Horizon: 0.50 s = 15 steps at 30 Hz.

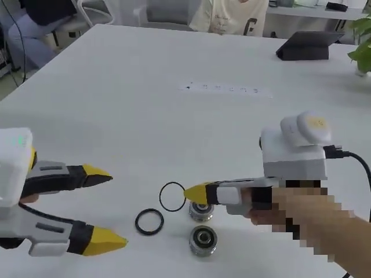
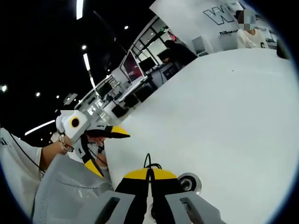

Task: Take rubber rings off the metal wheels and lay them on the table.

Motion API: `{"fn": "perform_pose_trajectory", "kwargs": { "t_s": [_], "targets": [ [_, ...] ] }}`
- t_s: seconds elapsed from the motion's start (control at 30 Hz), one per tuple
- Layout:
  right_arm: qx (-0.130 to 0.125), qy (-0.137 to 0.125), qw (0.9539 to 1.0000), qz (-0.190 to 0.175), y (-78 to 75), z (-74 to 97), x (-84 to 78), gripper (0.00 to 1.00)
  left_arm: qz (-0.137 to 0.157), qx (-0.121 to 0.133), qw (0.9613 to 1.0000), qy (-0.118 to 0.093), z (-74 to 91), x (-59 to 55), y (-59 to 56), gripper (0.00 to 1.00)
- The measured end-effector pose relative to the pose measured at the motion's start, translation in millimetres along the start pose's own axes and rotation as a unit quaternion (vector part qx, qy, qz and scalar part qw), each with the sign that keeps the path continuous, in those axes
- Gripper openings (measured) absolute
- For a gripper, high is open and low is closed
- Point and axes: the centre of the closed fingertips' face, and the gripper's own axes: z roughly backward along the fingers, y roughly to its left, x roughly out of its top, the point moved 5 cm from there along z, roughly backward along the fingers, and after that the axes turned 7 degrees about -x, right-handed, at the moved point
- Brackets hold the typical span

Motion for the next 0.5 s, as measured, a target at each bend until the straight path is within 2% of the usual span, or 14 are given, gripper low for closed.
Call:
{"fn": "perform_pose_trajectory", "kwargs": {
  "t_s": [0.17, 0.3, 0.5],
  "targets": [
    [0.003, 0.007, 1.0000, 0.002, 1.2, -2.9, -2.0, 0.00, 0.020, 0.019, 0.9996, -0.010, 7.7, -12.3, -4.6, 0.66],
    [0.007, 0.011, 0.9999, 0.002, 4.0, -7.1, -2.7, 0.00, 0.036, 0.033, 0.9984, -0.026, 11.6, -17.1, -7.3, 0.66],
    [0.014, 0.029, 0.9994, 0.013, 11.2, -15.1, -4.6, 0.00, 0.055, 0.046, 0.9968, -0.035, 16.0, -26.1, -9.4, 0.66]
  ]
}}
